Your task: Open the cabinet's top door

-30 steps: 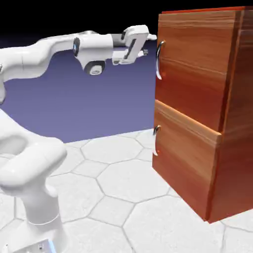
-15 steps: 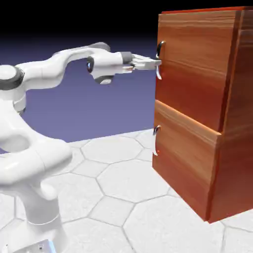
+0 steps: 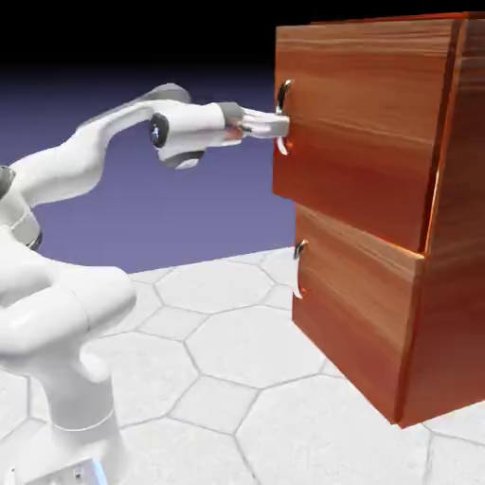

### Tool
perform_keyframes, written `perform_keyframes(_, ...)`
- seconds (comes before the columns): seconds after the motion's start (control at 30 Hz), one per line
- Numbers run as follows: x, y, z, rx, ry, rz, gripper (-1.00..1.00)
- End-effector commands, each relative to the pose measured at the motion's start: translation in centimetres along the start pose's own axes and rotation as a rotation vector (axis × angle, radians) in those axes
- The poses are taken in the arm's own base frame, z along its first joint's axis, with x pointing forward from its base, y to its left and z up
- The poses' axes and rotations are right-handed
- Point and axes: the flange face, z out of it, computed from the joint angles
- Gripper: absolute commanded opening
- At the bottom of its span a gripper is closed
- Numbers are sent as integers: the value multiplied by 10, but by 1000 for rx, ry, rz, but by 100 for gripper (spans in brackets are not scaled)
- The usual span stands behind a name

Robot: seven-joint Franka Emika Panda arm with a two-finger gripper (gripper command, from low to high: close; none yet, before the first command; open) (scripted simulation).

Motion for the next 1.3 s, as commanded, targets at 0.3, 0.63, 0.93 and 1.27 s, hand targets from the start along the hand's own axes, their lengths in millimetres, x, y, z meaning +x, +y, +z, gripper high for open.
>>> perform_keyframes(0.3, -25, -24, -70, -134, 135, -1, -100)
perform_keyframes(0.63, -72, -72, -153, -317, 320, -1, -100)
perform_keyframes(0.93, -113, -112, -198, -443, 446, -1, -100)
perform_keyframes(1.27, -168, -167, -237, -593, 597, -1, -100)
